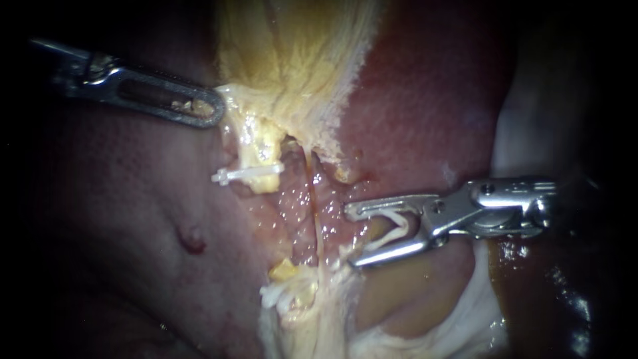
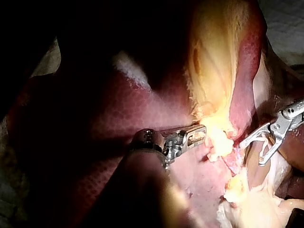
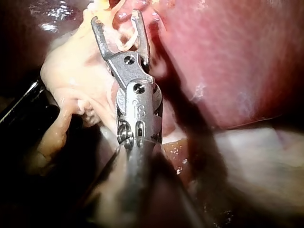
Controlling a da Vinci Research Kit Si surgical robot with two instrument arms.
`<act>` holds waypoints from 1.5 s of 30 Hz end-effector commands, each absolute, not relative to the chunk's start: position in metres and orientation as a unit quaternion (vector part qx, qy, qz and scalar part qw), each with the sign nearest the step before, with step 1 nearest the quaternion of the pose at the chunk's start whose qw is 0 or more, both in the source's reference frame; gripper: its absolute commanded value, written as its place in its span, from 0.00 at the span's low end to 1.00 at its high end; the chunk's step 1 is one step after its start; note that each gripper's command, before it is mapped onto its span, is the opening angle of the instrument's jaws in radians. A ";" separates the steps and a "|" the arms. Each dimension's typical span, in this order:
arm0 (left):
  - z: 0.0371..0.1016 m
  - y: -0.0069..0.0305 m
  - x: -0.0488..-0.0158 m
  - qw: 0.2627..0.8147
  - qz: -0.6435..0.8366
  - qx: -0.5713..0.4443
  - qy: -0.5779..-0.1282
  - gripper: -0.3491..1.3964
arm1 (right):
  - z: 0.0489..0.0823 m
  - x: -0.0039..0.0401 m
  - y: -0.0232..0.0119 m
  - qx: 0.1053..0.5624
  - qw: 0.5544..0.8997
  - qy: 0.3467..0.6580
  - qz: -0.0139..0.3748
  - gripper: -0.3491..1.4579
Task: Clipping first clip right tube
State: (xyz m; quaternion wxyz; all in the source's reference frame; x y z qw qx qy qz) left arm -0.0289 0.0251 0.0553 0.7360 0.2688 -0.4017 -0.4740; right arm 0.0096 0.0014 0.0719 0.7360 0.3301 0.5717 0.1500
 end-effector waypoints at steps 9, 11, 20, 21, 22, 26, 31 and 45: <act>0.0552 0.0250 -0.0289 0.736 -0.474 0.269 -0.402 0.00 | 0.0738 0.0122 0.0005 0.333 0.737 0.566 0.160 0.47; 0.0552 0.0250 -0.0289 0.736 -0.474 0.269 -0.402 0.00 | 0.0739 0.0128 0.0005 0.334 0.737 0.565 0.163 0.47; 0.0552 0.0250 -0.0289 0.736 -0.474 0.269 -0.402 0.00 | 0.0734 0.0138 0.0001 0.357 0.718 0.576 0.161 0.47; 0.0552 0.0250 -0.0289 0.736 -0.474 0.269 -0.402 0.00 | 0.0733 0.0138 0.0000 0.360 0.716 0.577 0.159 0.47; 0.0552 0.0250 -0.0289 0.736 -0.474 0.269 -0.402 0.00 | 0.0732 0.0139 -0.0001 0.362 0.714 0.578 0.157 0.47; 0.0552 0.0250 -0.0288 0.736 -0.474 0.269 -0.402 0.00 | 0.0728 0.0140 -0.0005 0.389 0.702 0.580 0.141 0.47; 0.0552 0.0250 -0.0288 0.736 -0.474 0.269 -0.402 0.00 | 0.0725 0.0144 -0.0010 0.393 0.698 0.583 0.134 0.47; 0.0552 0.0251 -0.0288 0.736 -0.474 0.269 -0.402 0.00 | 0.0724 0.0150 -0.0011 0.396 0.695 0.585 0.135 0.47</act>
